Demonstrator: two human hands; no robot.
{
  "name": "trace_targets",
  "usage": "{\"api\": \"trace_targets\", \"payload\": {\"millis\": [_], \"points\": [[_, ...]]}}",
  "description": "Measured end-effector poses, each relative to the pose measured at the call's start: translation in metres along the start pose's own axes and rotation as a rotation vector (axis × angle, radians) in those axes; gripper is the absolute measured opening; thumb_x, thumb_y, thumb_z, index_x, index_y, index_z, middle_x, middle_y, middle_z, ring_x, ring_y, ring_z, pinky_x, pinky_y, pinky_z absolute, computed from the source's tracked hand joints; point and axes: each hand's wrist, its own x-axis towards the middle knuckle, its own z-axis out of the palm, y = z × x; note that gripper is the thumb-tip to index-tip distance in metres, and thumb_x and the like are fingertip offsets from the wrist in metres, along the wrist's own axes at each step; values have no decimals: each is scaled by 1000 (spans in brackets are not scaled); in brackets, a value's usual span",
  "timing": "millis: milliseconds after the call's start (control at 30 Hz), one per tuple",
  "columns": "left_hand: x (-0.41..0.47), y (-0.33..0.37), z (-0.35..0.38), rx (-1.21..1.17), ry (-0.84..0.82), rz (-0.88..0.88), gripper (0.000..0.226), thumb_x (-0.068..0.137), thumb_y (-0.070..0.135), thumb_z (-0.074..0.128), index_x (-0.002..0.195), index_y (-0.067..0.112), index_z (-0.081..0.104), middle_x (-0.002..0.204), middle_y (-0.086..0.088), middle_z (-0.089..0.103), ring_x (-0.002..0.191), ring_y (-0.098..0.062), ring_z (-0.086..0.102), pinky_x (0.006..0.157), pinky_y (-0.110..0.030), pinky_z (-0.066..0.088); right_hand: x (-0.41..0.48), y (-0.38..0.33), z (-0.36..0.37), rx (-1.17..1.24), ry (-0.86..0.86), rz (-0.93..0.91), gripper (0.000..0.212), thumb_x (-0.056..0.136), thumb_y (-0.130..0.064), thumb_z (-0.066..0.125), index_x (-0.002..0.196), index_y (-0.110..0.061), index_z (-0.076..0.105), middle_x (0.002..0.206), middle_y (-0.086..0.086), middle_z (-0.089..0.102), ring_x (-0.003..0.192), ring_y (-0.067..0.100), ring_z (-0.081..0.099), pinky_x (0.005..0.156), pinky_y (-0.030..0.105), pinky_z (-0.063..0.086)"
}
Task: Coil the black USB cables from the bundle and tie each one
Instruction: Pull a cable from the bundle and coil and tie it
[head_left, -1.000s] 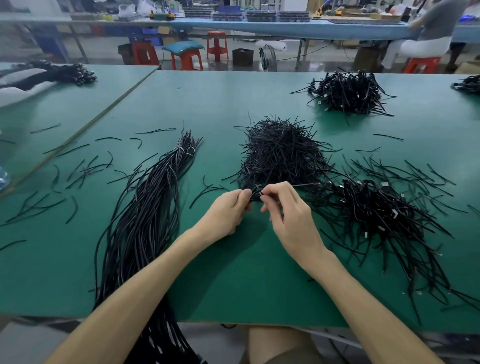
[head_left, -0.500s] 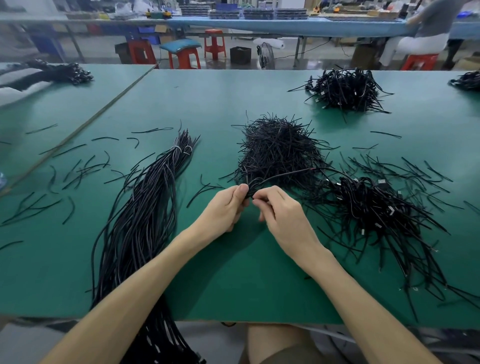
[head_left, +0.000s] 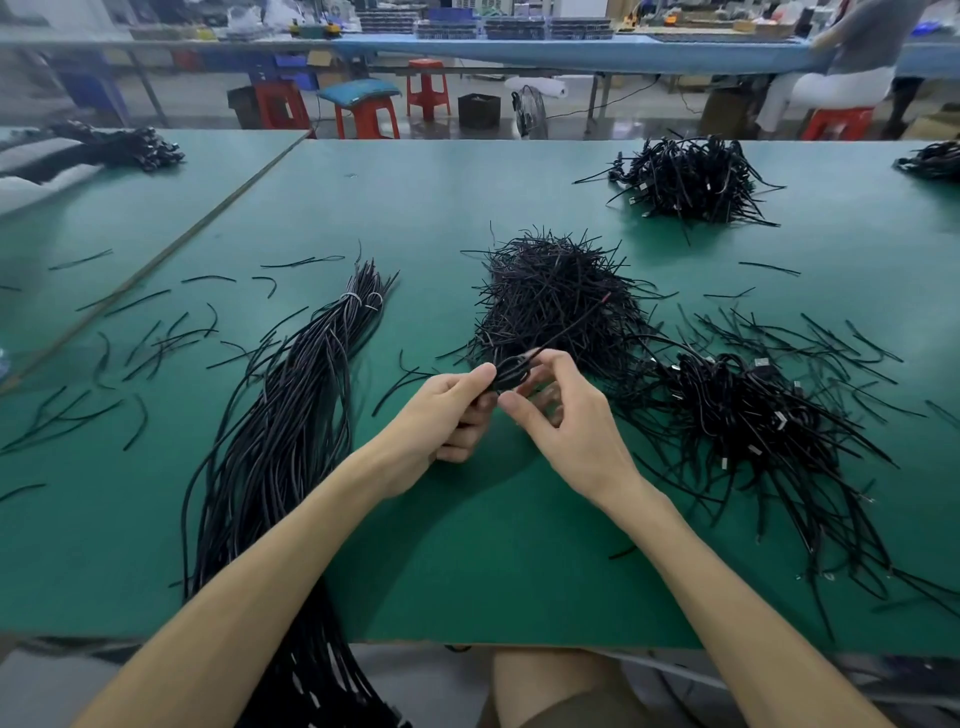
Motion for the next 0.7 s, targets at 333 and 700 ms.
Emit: {"api": "trace_targets", "payload": {"millis": [333, 700], "points": [[-5, 1, 5, 91, -85, -39, 43, 107, 42, 46, 67, 29, 38, 62, 10, 22, 50, -11, 14, 41, -19, 17, 1, -1, -3, -3, -79, -110, 35, 92, -48, 69, 124, -39, 61, 108, -14, 61, 93, 7, 62, 81, 9, 42], [-3, -1, 2, 38, -74, 26, 42, 107, 43, 47, 69, 26, 42, 63, 7, 21, 48, -11, 16, 41, -19, 19, 1, 2, -2, 39, -97, -37, 36, 91, -39, 74, 124, -36, 60, 118, -12, 57, 84, 12, 63, 74, 14, 46]]}}
